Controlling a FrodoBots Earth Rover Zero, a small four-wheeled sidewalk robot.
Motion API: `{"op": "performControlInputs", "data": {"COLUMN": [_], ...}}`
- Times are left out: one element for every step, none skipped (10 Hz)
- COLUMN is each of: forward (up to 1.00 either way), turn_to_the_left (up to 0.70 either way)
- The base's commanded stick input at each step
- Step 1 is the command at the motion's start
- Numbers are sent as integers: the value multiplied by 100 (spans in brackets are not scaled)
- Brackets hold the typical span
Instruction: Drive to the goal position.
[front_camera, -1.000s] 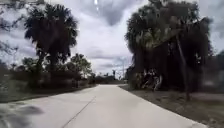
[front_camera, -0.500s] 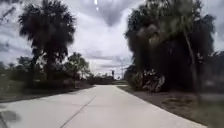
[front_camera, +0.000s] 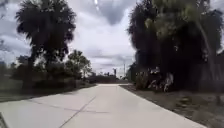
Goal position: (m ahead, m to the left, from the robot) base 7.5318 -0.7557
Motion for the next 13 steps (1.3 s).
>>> {"op": "performControlInputs", "data": {"forward": [85, 85, 85, 85, 85, 85, 85, 85, 85, 85, 85, 85, 85], "turn_to_the_left": [0, 0, 0, 0, 0, 0, 0, 26, 34, 34, 19, 8, 0]}}
